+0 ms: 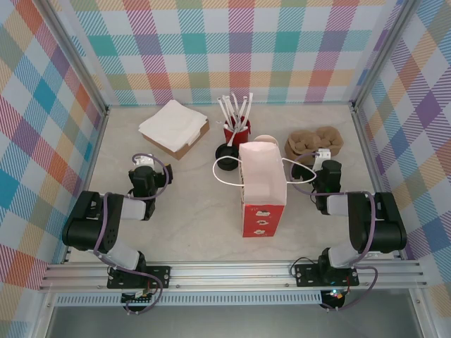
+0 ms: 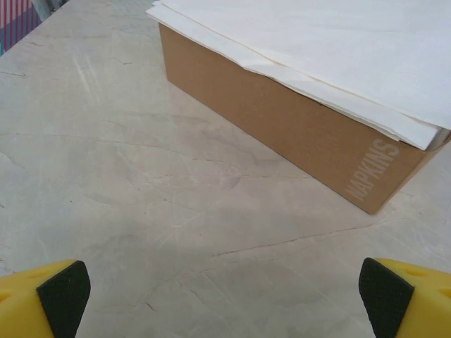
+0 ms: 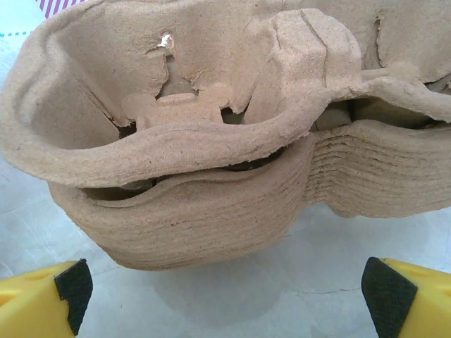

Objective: Pack the takeout coffee

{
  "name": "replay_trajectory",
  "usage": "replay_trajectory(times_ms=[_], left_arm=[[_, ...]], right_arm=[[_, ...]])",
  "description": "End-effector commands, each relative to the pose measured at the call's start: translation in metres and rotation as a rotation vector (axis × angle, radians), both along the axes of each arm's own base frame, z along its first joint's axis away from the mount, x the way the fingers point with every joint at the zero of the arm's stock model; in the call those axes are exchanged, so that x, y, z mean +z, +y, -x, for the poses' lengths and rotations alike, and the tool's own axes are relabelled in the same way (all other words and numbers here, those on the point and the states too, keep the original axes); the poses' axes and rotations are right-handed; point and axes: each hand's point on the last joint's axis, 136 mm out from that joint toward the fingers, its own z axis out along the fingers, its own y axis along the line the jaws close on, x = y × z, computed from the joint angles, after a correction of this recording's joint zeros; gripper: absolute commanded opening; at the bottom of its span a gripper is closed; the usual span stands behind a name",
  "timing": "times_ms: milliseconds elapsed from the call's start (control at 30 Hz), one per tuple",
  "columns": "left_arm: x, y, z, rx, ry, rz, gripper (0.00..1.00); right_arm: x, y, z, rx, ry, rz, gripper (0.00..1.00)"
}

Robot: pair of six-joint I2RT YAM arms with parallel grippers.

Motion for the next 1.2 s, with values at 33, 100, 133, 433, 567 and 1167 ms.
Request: replay_trajectory(times_ms=[33,100,133,433,567,1167], left_arm=[[0.007,0.001,-0.006,-0.014,-0.017,-0.002,1.00],[0.007,0.001,-0.006,-0.014,-0.017,-0.002,1.00],[0.007,0.001,-0.006,-0.014,-0.017,-0.001,1.00],[0.007,0.001,-0.007,-0.013,-0.017,0.000,1.00],[0.007,0.001,-0.007,-0.014,-0.016,0.000,1.00],[0.115,-0.004,0.039,0.122,0.124,0.335,1.00]], right_arm=[[0.009,0.001,-0.005,0.021,-0.038,0.010,1.00],[0.009,0.001,-0.005,0.021,-0.038,0.010,1.00],[0.009,0.001,-0.005,0.020,-0.038,0.010,1.00],[0.009,0.001,-0.005,0.021,-0.038,0.009,1.00],[0.009,0.002,-0.005,0.023,-0.038,0.009,1.00],[0.053,-0.007,0.059,-0.104,0.239,-0.123,1.00]])
